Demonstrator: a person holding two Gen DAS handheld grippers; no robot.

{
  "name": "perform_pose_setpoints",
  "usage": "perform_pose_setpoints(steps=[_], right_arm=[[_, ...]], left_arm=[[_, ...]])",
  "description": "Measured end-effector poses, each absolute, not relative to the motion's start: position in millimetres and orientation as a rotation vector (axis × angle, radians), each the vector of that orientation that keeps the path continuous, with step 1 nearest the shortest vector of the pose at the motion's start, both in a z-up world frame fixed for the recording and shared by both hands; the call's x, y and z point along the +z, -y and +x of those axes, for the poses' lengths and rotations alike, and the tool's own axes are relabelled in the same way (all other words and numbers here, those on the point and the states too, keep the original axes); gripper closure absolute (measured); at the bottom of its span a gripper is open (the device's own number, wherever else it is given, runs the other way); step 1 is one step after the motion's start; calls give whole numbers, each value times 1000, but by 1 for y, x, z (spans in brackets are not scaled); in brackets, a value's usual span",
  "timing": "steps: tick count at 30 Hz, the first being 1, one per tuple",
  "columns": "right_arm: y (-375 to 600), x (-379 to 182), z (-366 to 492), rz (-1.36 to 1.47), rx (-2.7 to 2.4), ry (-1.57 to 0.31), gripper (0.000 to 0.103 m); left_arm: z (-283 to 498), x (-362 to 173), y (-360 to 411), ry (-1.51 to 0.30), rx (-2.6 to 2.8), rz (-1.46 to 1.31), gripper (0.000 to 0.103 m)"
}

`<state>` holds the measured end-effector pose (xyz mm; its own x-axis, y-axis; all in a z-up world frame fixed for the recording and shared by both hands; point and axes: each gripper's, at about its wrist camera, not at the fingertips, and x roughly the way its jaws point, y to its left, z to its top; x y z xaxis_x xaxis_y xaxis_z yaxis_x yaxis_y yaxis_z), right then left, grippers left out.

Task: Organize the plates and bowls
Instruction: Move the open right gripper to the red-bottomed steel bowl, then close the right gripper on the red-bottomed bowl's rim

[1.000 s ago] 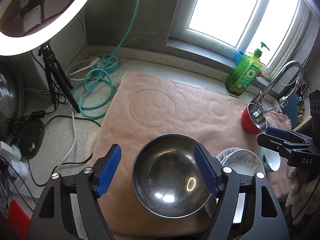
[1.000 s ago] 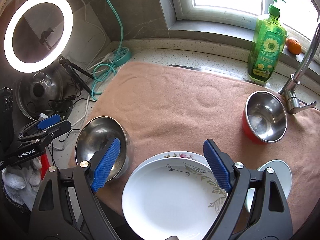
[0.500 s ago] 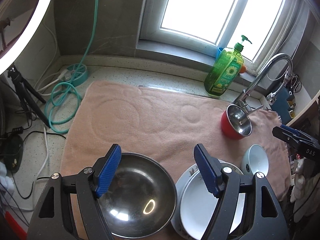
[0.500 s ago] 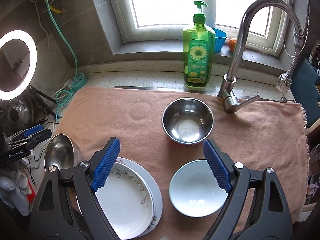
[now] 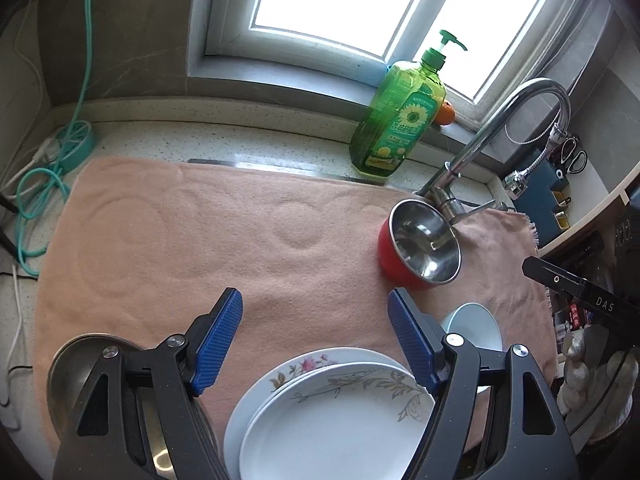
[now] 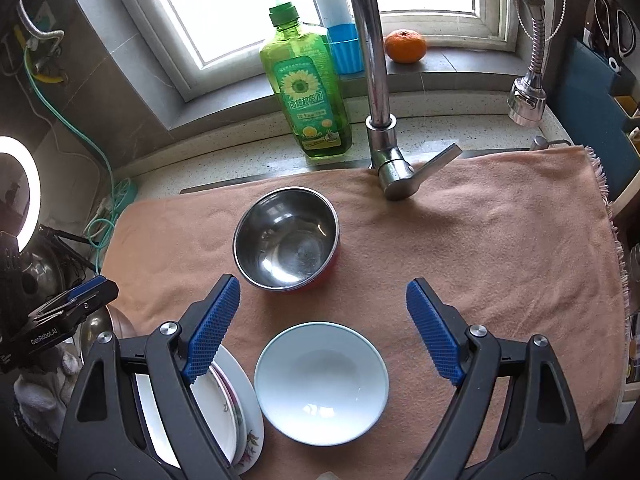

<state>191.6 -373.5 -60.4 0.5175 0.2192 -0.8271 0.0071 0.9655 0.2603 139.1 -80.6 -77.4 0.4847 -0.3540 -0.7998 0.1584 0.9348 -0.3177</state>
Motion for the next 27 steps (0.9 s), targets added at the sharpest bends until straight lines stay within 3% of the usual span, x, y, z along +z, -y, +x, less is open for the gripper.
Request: perform_pose_setpoints(steps=[11,17,19,21,24,25,27], right_arm=[[398,-89,222,354,154,-1065,17],[395,-106,238,375,186,-1102,25],[394,-111,243,388,202,-1112,37],[393,-116,247,394,214,-1129,45],[390,-121,254,396,226,-1142,48],[389,-123,256,394,229,-1146,54],[388,-127,260,397,232,-1156,63]], left_arm=[[168,-93,136,-1066,-363,-169,28],[181,-101,161,-1078,-381,-128,30],[186,-104,166,-1084,-385,-127,30],[190,-107,169,-1091,-387,-127,41],[195,-112,170,-1109,-392,-135,49],[197,-114,170,-1114,-391,-141,49],[201,-119,169,-1132,-400,-168,61]])
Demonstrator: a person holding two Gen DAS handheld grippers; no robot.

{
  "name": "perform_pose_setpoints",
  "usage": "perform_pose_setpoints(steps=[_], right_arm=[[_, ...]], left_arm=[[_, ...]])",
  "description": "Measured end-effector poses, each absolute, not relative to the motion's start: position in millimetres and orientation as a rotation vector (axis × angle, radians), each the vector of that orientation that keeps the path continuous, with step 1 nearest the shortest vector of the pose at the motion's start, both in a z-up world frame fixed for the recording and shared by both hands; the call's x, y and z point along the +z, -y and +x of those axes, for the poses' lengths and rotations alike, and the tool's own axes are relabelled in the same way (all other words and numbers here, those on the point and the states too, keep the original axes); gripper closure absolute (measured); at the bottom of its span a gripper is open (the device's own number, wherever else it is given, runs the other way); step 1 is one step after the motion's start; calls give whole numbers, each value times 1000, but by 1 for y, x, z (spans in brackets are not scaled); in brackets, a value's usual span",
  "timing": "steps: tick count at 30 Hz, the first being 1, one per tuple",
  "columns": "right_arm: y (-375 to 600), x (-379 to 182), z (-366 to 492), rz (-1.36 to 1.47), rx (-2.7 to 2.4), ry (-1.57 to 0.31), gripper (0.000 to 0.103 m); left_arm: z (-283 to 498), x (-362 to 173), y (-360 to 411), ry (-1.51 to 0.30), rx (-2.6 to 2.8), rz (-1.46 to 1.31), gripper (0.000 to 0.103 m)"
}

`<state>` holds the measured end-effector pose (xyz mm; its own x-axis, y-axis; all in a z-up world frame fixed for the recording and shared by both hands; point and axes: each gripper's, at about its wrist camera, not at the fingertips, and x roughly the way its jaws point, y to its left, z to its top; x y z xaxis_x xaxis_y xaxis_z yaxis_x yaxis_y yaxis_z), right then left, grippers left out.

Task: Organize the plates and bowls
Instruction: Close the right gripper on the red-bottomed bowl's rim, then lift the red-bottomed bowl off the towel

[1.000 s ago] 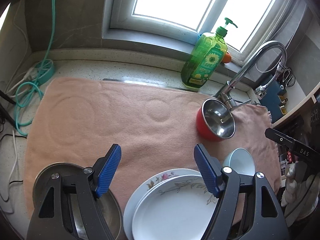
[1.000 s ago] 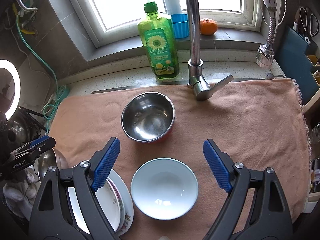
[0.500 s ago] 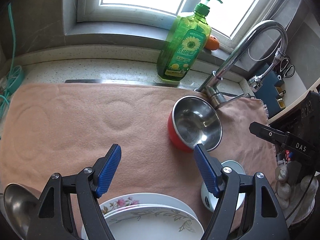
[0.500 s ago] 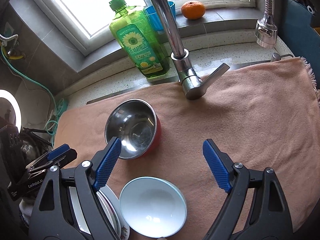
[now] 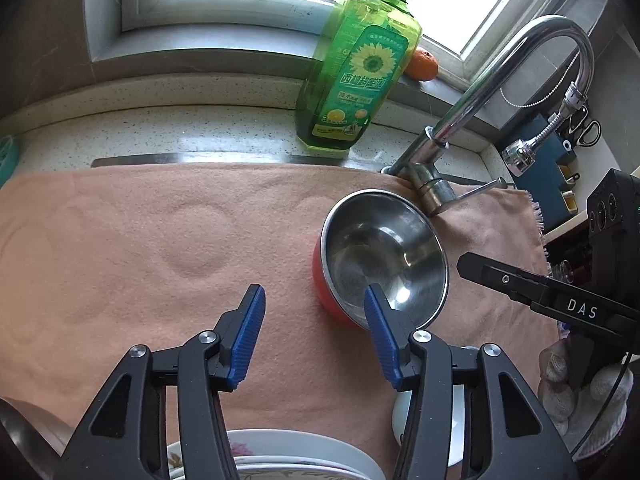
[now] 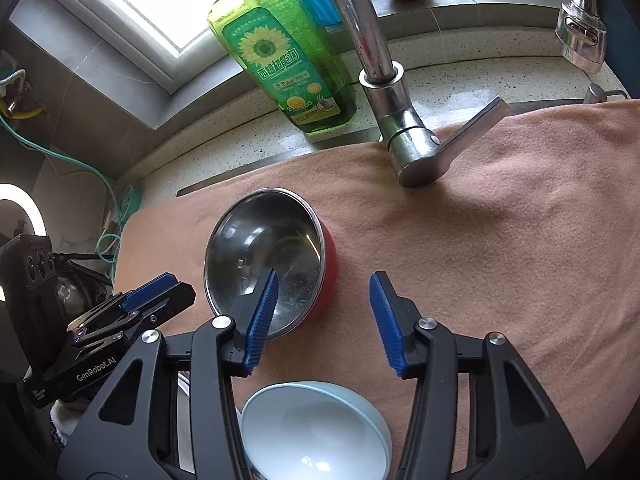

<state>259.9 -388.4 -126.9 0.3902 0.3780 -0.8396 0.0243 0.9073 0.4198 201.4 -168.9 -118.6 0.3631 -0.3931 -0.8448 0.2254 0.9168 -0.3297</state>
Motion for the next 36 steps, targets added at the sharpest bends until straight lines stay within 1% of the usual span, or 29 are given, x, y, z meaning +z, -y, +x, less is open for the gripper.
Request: perform_pose_setpoints(steps=[2,3,4,8,9,10,11,12,14,17,20,24,36], right_arm=[[390,-131,263,415,238,-1164,66],[390,-132,264,423,241,-1168,69],[390,-134,266,430,244,-1172,72],[390,-138,270,438,245,-1180,77],[390,-139,272,438,245,-1183,81],[389,-140,272,438,246,-1187,82],[389,-141,273,440,246,-1190,84],[388,-141,274,444,249,-1193,85],[386,-142,276,440,247,-1198,87],[385,-144,278,445,247,-1202,90],[383,-144,279,440,248,-1204,93],[379,-145,281,431,250,-1209,95],[373,-136,278,422,251,-1205,95]], left_arm=[[204,-122,168,-1143,-404,-187,67],[205,-123,167,-1142,-405,-193,70],[206,-123,167,-1142,-405,-198,71],[211,-126,168,-1148,-409,-211,72],[212,-127,168,-1152,-411,-215,73],[214,-128,169,-1155,-411,-217,75],[215,-130,169,-1159,-413,-219,78],[216,-131,170,-1162,-416,-219,81],[218,-134,170,-1169,-424,-228,81],[221,-139,172,-1190,-444,-246,89],[220,-139,176,-1187,-457,-230,94],[221,-139,180,-1183,-460,-217,95],[218,-133,176,-1168,-460,-209,95]])
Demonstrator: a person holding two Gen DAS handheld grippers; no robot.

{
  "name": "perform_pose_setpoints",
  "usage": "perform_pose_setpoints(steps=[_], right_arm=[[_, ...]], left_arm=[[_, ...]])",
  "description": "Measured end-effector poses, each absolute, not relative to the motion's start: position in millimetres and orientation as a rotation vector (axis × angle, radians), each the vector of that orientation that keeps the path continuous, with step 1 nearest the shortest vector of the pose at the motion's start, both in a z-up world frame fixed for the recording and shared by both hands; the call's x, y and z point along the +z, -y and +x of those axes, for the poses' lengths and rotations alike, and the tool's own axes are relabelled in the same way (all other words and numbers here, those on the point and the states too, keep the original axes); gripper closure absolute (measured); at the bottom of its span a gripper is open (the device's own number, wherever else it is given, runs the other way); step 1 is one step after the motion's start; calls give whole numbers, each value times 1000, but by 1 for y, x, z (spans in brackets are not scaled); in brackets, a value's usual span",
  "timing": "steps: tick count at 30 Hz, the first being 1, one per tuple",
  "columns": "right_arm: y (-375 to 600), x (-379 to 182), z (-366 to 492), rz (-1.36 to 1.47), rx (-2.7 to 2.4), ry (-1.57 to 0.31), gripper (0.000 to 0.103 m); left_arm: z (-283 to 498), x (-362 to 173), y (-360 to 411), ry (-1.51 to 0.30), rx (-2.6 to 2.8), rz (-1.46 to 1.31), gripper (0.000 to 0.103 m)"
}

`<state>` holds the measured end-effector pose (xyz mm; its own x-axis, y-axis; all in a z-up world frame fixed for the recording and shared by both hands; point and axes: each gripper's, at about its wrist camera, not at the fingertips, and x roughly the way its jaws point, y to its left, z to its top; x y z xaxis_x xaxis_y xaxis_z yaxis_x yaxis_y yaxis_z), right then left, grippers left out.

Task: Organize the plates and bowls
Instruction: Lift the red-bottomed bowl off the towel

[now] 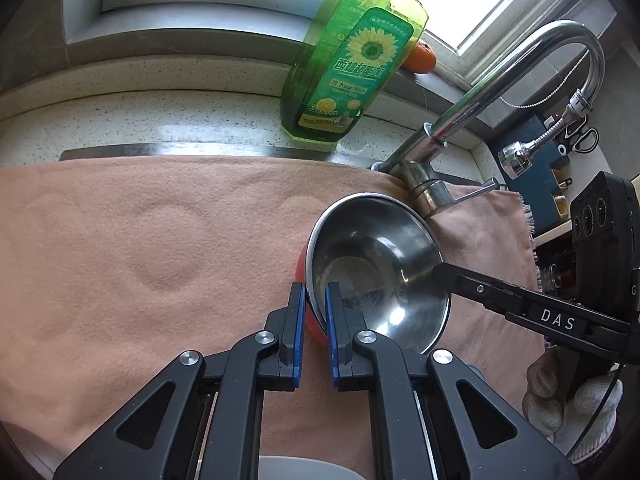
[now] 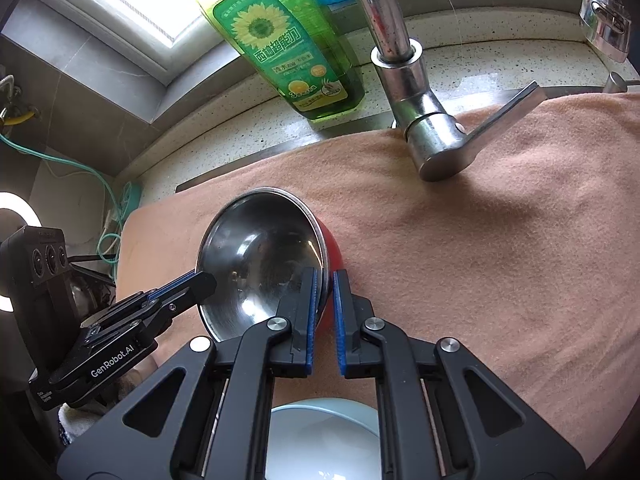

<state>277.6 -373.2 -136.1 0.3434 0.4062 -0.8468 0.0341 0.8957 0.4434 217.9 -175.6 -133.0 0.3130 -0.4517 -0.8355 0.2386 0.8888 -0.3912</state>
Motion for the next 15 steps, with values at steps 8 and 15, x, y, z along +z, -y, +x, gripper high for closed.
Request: perform_pose_setpoints(steps=[8,15], right_arm=[[363,-114,267,401,265,-1179,95],[350,-92,253,379,280,-1152,95]], left_arm=[[207,-116,166,-1128,-457,-201,95],[191,-96,151,-1087,-459,-209,95]])
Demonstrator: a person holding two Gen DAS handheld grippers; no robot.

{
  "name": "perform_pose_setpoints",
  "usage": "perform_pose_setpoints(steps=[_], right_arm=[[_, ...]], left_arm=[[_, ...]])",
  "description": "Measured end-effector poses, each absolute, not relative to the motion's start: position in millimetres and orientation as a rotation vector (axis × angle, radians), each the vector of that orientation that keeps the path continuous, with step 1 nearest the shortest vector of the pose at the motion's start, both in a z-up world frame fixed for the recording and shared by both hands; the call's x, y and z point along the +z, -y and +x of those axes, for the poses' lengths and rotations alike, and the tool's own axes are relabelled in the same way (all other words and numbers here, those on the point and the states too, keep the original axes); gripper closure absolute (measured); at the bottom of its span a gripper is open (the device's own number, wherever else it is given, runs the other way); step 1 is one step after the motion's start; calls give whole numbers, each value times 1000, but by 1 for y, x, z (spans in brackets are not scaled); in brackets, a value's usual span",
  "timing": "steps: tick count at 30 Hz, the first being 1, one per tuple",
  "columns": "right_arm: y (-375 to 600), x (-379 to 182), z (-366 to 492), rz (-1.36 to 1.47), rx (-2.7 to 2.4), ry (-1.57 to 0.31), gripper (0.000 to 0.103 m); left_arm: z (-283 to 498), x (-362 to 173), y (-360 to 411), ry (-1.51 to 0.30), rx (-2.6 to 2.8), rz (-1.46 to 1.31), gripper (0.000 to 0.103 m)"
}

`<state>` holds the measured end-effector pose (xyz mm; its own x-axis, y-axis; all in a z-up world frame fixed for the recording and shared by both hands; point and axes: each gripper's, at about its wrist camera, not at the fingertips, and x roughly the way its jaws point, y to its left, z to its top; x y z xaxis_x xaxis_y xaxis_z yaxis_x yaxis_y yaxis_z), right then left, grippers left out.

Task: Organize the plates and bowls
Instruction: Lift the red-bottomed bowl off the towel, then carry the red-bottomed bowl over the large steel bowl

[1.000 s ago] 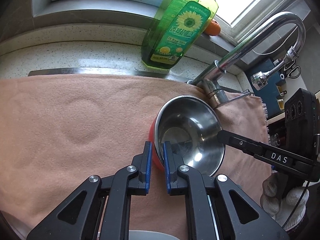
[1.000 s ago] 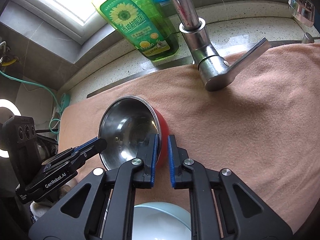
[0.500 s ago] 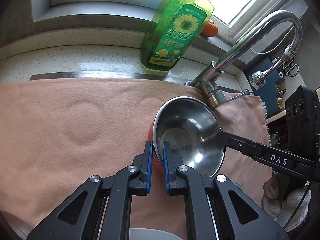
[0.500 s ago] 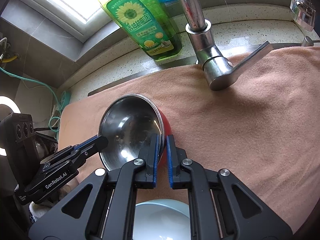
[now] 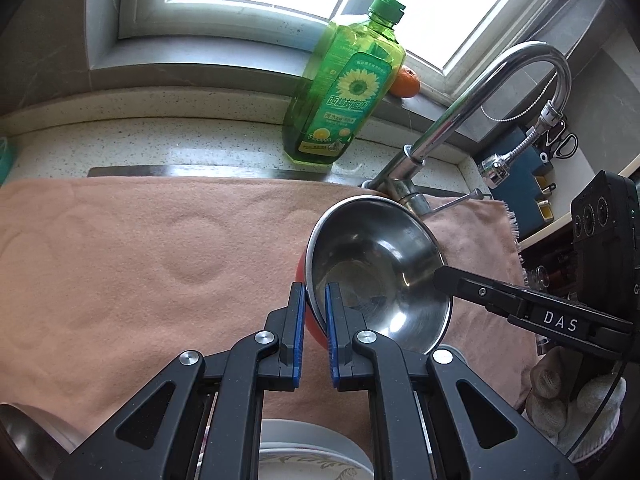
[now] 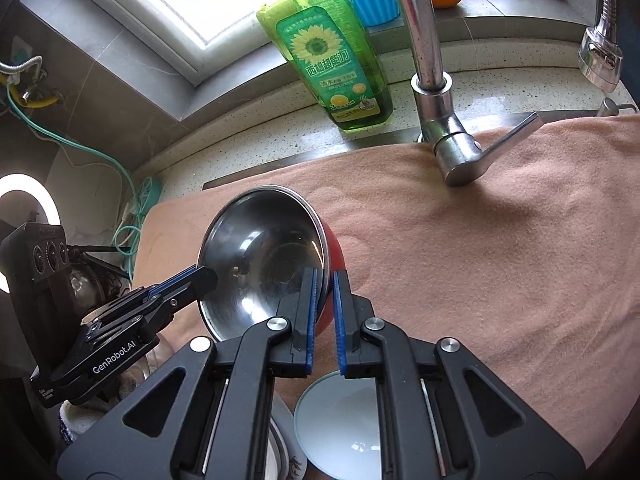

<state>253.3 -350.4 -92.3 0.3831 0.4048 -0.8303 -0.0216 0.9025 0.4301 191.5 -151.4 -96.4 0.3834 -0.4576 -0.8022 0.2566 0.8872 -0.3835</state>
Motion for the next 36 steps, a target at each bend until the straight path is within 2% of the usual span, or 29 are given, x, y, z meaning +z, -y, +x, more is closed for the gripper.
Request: perform_pose_setpoints(steps=[18,36], right_arm=[[294,-55,207,331,340,-1105,95],[199,-51,170,258,479,-1133,95]], left_arm=[[142,-59,98,-997,-439,-224,95],[93,-54,9,-972,-339,-285,95]])
